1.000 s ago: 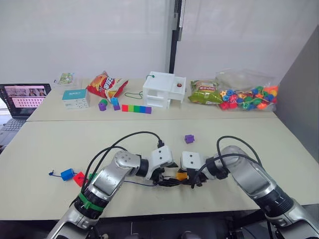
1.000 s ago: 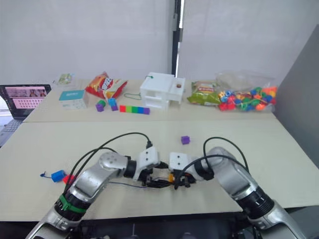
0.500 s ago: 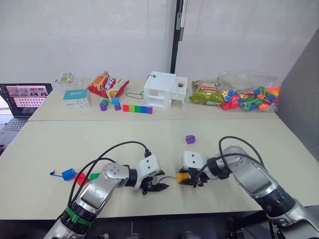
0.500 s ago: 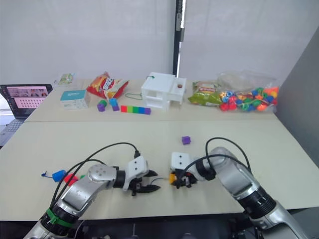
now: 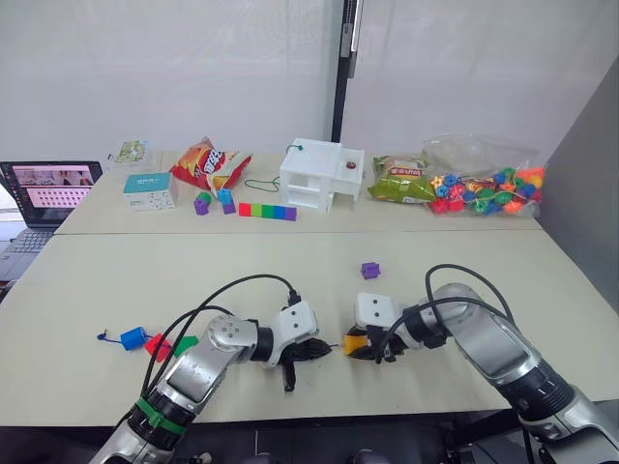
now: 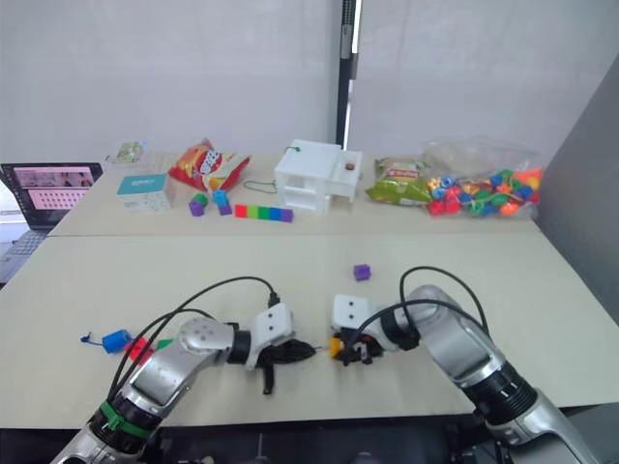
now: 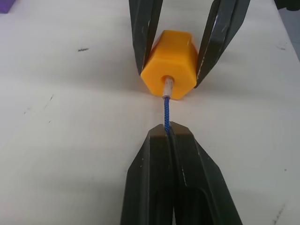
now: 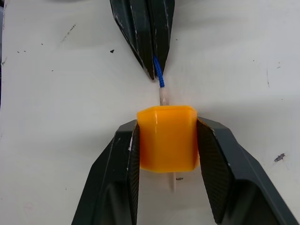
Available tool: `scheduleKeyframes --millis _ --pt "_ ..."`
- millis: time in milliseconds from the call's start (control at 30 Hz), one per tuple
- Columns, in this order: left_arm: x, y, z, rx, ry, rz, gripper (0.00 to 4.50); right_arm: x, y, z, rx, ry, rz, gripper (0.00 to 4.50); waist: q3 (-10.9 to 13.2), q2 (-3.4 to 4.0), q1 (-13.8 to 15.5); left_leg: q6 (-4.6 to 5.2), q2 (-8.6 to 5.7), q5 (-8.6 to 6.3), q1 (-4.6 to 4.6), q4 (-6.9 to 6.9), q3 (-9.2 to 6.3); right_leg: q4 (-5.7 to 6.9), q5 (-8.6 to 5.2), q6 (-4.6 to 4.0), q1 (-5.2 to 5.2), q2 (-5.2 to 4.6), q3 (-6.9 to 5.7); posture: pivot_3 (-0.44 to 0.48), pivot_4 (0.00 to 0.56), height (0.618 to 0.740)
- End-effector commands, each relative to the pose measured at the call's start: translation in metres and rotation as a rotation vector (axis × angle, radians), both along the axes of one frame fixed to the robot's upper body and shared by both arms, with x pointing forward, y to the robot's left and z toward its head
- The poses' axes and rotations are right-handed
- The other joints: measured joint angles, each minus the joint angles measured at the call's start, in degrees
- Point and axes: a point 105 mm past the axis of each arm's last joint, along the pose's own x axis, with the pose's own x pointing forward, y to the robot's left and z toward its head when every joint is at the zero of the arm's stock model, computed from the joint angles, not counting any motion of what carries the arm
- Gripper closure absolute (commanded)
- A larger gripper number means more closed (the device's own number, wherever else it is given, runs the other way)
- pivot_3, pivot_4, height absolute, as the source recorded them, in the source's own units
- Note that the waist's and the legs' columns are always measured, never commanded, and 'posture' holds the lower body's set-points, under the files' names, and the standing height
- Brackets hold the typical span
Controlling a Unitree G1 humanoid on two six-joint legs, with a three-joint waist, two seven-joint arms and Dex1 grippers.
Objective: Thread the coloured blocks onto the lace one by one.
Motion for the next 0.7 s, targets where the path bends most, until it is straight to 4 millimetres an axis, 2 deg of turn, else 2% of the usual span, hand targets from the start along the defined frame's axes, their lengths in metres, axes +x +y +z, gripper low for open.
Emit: scheduleKeyframes --millis 33,300,467,600,633,700 --pt "0.002 -0.009 0.011 -0.007 -0.044 -0.038 4.49 -0.006 -0.001 -0.014 -0.021 0.055 -0.014 3.23 0.0 0.0 -0.1 0.0 0.0 0.0 0.0 0.0 0.0 0.0 0.0 0.0 0.0 0.02 -0.01 0.0 0.15 0.74" --pt "0.006 -0.03 0.013 0.004 -0.064 -0.086 4.49 -0.006 0.002 -0.014 -0.013 0.052 -0.017 3.23 0.0 0.0 0.0 0.01 -0.02 0.0 -0.03 0.01 0.01 -0.02 0.0 0.01 0.0 0.4 -0.01 0.0 0.15 0.74" --pt "0.007 -0.033 0.011 0.012 -0.051 -0.088 4.49 -0.007 0.002 -0.015 -0.013 0.052 -0.021 3.23 0.0 0.0 0.2 0.01 -0.03 0.01 -0.02 0.03 0.01 -0.03 0.01 0.02 0.03 0.42 -0.01 0.0 0.15 0.74" --pt "0.013 -0.027 0.017 -0.004 -0.06 -0.05 4.49 -0.007 0.002 -0.014 -0.004 0.05 -0.025 3.23 0.0 0.0 0.1 0.01 -0.02 0.01 -0.02 0.03 0.01 -0.03 0.01 0.02 0.03 0.45 0.0 0.0 0.15 0.74" --pt "0.012 -0.026 0.019 -0.009 -0.058 -0.054 3.92 -0.006 0.002 -0.014 -0.002 0.049 -0.027 3.23 0.0 0.0 0.1 0.01 -0.01 0.01 -0.02 0.03 0.01 -0.03 0.01 0.02 0.02 0.46 0.0 0.0 0.15 0.74" --pt "0.011 -0.025 0.021 -0.015 -0.054 -0.063 3.39 -0.006 0.003 -0.014 0.002 0.047 -0.028 3.23 0.0 0.0 0.0 0.01 -0.01 0.01 -0.02 0.03 0.01 -0.03 0.01 0.02 0.02 0.47 0.0 0.0 0.15 0.74"
